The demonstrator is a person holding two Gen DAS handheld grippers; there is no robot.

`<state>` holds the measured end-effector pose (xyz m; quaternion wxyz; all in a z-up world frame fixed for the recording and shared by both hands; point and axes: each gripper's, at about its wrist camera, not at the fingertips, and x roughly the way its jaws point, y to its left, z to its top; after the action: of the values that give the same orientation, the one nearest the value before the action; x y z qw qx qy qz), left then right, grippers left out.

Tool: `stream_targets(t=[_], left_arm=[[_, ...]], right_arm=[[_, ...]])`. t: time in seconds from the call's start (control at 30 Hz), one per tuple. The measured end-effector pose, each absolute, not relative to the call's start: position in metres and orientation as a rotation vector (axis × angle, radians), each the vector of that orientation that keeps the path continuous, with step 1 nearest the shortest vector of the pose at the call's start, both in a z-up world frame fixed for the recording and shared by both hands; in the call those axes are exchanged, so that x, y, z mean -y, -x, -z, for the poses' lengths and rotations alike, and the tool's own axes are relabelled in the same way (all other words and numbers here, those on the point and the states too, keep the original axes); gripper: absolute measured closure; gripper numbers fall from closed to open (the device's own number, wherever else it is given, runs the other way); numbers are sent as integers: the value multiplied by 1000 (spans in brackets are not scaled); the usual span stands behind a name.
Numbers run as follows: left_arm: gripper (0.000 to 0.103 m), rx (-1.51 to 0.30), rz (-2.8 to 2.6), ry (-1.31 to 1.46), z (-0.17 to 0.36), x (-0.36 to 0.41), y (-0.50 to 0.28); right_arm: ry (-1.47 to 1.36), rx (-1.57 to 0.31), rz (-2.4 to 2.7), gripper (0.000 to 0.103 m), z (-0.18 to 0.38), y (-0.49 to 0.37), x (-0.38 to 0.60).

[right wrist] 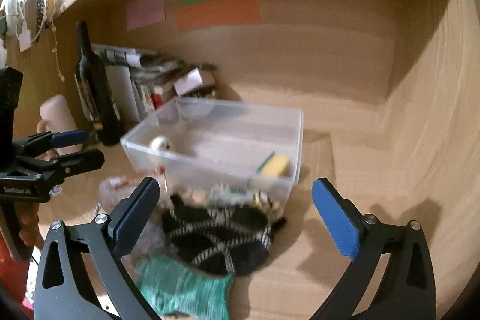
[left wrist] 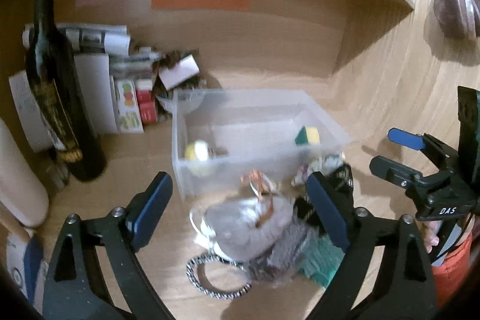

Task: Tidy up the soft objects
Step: 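Grasp the white drawstring pouch with the left tool while the right tool grasps the black cap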

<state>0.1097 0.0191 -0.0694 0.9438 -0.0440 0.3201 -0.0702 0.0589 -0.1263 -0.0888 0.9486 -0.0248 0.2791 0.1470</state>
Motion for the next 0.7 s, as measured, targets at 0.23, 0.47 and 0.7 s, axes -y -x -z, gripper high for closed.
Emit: stream_targets(t=[0.23, 0.47, 0.7], left_arm=[[11, -775, 165, 124, 112, -11, -113], [26, -790, 182, 143, 127, -5, -116], [48, -784, 196, 140, 130, -4, -120]], right_arm=[[33, -714, -286, 2, 137, -71, 127], [-30, -829, -314, 36, 160, -88, 137], [-15, -829, -317, 80, 162, -87, 134]])
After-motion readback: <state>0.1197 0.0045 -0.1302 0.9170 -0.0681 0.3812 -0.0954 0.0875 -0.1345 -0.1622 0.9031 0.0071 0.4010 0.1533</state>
